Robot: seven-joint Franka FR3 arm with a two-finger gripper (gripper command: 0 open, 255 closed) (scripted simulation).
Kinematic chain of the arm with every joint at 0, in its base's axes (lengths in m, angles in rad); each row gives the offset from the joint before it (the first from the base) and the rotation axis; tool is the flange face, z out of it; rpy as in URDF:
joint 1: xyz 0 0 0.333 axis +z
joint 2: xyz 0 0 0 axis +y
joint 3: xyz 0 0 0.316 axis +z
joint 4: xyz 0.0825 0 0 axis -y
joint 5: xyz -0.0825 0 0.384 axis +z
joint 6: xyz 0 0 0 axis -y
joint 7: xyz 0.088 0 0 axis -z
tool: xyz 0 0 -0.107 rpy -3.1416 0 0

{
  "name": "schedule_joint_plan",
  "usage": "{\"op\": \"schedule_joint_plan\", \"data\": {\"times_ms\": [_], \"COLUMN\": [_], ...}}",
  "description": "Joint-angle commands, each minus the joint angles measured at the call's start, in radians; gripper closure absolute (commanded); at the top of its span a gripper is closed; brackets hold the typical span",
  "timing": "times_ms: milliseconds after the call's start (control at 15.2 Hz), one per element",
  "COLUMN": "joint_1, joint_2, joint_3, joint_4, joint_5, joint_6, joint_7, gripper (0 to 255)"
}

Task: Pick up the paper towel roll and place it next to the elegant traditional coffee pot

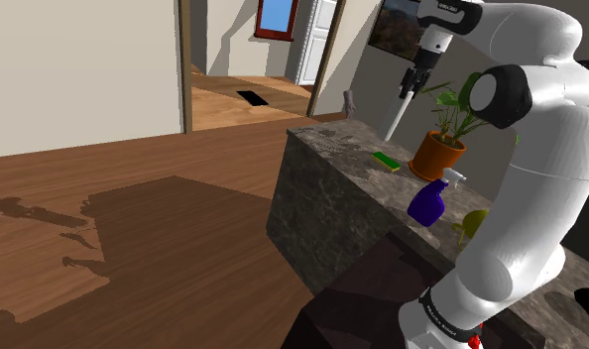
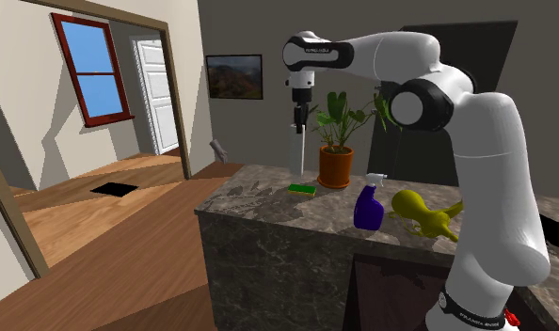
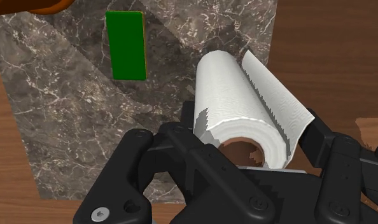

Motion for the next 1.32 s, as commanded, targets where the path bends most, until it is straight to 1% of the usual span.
{"op": "schedule_joint_plan", "data": {"times_ms": [0,330,396,594,792,990,1254], "joint_1": [-0.009,-0.044,-0.046,-0.015,-0.001,0.001,-0.009], "joint_2": [0.014,0.065,0.067,-0.067,-0.179,-0.279,-0.398], "joint_3": [0.000,0.002,0.002,-0.019,-0.035,-0.047,-0.061], "joint_4": [0.049,0.198,0.205,0.028,-0.101,-0.202,-0.304], "joint_5": [0.006,0.031,0.032,-0.024,-0.077,-0.126,-0.188], "joint_6": [-0.037,-0.136,-0.141,-0.091,-0.064,-0.052,-0.052], "joint_7": [0.000,-0.003,-0.003,-0.031,-0.055,-0.078,-0.110], "gripper": [255,255,255,255,255,255,255]}}
